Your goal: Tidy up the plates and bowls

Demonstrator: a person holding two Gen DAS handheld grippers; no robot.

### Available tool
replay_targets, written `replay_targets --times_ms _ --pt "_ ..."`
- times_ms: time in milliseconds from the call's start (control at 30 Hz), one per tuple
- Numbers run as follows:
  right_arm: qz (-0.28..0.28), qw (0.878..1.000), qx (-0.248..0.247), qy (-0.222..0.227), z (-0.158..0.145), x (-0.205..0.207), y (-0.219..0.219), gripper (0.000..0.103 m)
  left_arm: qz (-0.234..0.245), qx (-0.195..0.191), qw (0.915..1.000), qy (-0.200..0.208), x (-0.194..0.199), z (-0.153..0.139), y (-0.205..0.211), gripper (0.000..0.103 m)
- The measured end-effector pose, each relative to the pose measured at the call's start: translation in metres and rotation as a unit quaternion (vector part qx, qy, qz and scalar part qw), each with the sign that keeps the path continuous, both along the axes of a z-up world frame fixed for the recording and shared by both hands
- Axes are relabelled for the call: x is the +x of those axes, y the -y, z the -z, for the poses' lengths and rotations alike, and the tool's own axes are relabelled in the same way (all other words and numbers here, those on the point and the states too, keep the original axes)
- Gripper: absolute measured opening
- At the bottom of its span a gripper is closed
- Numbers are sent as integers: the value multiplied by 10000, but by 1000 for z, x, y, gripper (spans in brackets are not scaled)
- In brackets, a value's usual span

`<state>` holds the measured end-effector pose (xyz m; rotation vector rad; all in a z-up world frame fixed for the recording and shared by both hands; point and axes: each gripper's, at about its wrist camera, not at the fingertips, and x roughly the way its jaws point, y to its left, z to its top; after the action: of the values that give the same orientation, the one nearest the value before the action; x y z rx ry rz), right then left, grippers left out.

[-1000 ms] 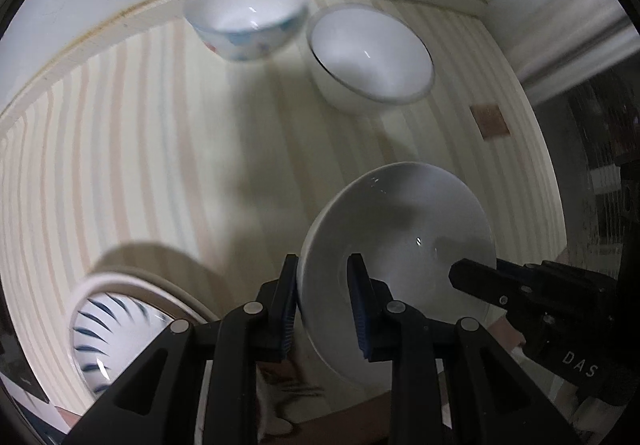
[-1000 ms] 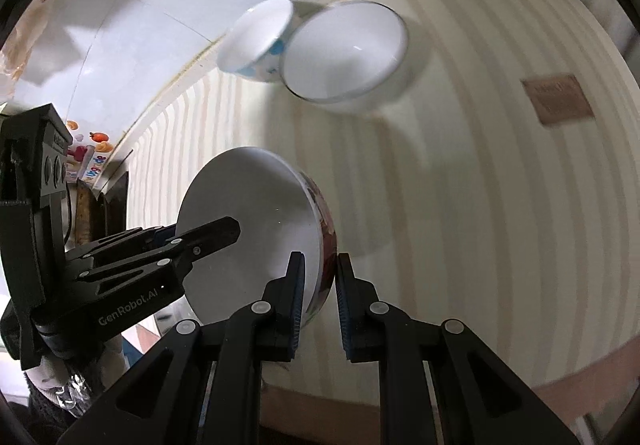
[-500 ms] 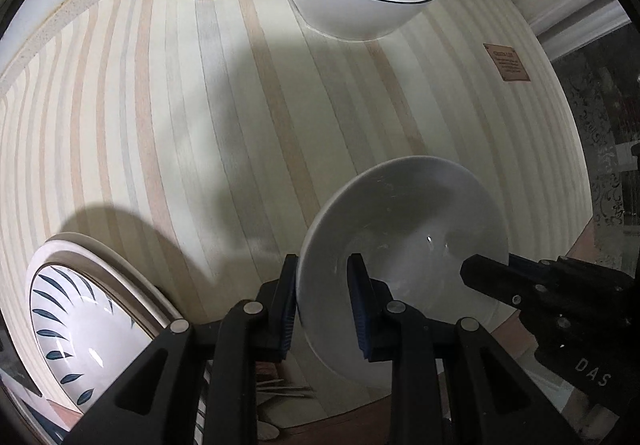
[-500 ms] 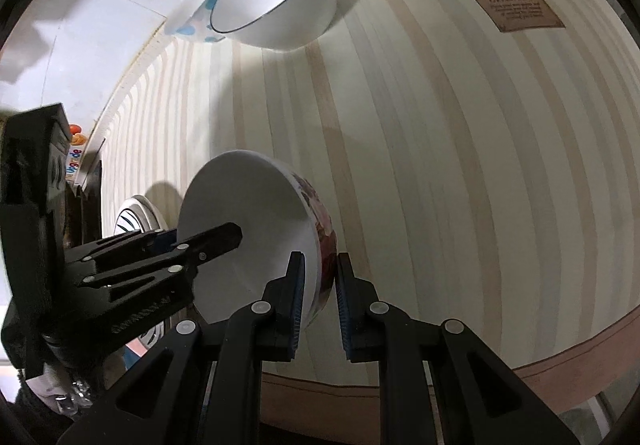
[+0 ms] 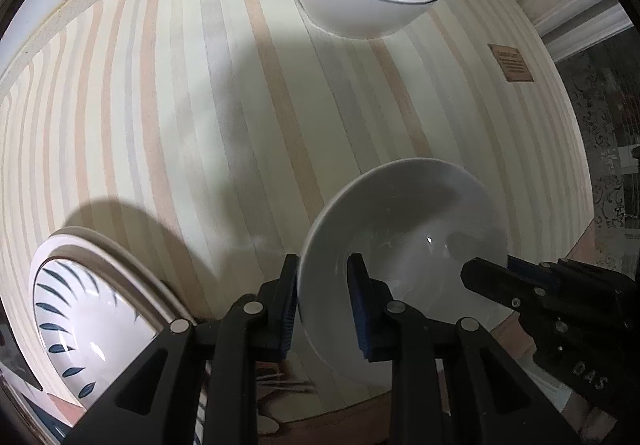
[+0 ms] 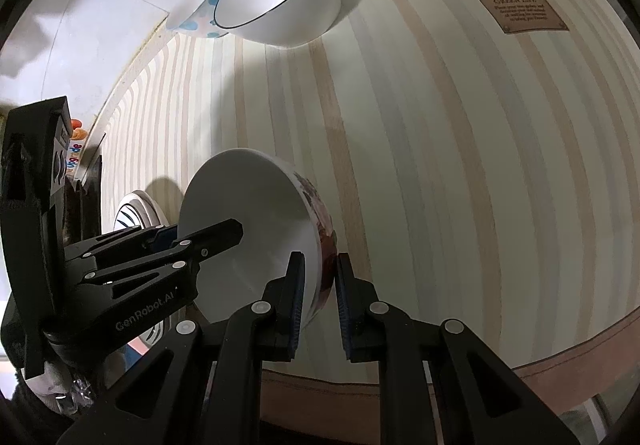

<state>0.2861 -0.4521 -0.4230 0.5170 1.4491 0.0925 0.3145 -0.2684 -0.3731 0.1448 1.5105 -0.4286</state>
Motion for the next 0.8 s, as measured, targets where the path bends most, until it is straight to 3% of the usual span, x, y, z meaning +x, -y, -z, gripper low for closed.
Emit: replay_targets --times_ms 167,333,400,533,633,800 --pt "17 9999 95 35 -12 1 11 17 -99 -122 9990 414 3 -44 -11 23" --pt "282 9986 238 384 -54 13 44 21 -357 -445 9962 654 44 -75 -8 28" --pt "353 9971 300 598 -69 31 57 34 -507 -514 9954 632 71 -74 -4 28" --pt "435 9947 216 901 -77 84 75 38 -679 -547 9952 434 122 -56 8 28" --pt "480 9950 271 833 -63 124 81 38 -701 -494 9960 246 151 -34 18 28" --pt "355 9978 210 525 -25 172 77 38 -669 -407 9969 67 167 -9 30 27"
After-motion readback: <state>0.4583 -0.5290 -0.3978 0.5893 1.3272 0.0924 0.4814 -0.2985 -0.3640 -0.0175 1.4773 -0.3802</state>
